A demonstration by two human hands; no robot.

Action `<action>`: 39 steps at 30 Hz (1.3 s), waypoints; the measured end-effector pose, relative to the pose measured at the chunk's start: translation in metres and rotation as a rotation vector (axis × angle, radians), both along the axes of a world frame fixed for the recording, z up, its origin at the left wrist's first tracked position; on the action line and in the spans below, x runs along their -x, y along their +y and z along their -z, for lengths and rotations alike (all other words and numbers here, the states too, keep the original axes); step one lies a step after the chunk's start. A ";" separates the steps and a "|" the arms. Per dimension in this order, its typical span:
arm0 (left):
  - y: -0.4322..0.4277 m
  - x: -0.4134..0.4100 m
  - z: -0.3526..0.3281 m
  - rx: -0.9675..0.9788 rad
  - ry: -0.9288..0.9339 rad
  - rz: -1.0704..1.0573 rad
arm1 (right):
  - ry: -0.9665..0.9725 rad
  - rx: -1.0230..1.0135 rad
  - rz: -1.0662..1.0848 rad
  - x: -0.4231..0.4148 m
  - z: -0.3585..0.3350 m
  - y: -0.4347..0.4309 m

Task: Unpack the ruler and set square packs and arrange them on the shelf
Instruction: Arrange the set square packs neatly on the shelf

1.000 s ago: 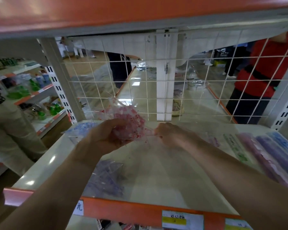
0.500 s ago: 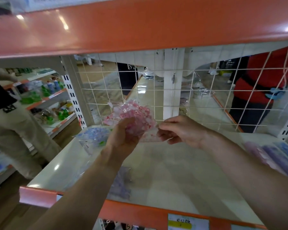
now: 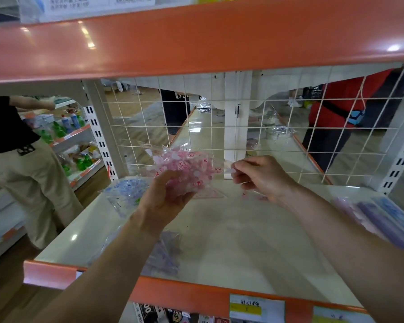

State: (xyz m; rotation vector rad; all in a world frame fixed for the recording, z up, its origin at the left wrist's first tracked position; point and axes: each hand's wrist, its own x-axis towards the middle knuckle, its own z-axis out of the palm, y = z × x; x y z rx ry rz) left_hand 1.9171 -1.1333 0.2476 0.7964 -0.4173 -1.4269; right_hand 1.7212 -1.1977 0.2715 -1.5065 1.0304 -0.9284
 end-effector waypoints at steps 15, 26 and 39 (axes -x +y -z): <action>-0.001 -0.013 0.004 0.015 0.010 -0.002 | -0.054 0.023 0.200 0.015 0.005 -0.013; -0.015 0.012 -0.004 0.027 -0.040 0.101 | 0.127 0.046 0.235 0.044 0.008 -0.030; -0.040 0.044 -0.002 -0.162 -0.196 0.178 | 0.610 0.444 -0.037 0.048 0.023 -0.038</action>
